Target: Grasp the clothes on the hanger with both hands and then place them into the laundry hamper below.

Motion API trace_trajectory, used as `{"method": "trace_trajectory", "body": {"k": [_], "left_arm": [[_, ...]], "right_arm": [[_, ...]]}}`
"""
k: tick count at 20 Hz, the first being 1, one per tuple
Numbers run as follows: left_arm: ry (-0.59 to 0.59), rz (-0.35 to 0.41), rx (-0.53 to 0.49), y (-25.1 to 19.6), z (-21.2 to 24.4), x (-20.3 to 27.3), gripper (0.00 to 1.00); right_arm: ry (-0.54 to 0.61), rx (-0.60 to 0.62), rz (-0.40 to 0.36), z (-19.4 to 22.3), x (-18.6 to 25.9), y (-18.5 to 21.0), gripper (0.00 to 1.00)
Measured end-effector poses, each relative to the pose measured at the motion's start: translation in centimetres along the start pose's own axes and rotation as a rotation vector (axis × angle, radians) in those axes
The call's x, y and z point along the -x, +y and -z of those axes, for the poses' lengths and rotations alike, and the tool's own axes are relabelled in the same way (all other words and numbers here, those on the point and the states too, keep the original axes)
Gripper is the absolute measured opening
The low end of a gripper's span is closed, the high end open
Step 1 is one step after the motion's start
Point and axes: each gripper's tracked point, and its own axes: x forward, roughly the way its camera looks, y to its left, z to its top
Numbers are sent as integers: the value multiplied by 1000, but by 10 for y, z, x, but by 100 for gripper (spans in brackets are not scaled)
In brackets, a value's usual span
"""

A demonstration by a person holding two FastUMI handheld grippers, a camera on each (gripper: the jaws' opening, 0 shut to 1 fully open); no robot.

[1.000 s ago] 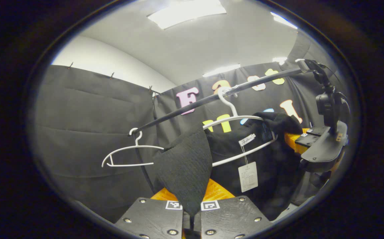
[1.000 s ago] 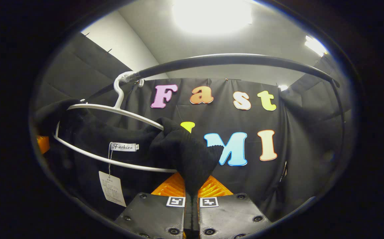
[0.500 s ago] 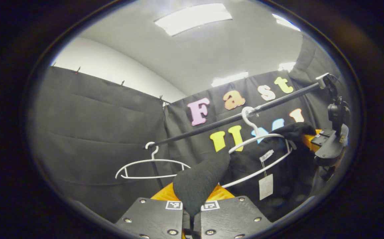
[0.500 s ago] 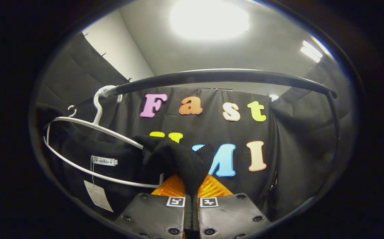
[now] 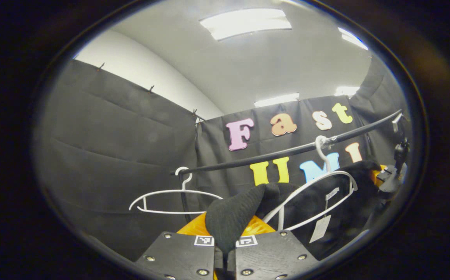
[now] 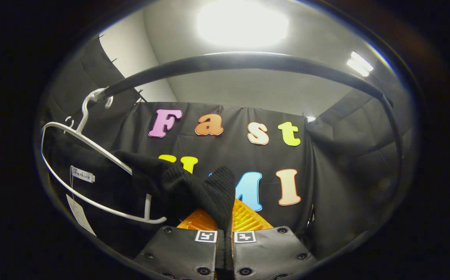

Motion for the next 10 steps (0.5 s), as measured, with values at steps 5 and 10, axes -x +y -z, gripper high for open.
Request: {"method": "trace_trajectory", "body": {"k": [5, 10], "left_arm": [[13, 50, 78, 17, 7, -27, 5], [77, 114, 135, 26, 44, -42, 5]], "right_arm": [[0, -4, -29, 9, -18, 5, 2], [110, -55, -57, 43, -27, 14, 2]]}}
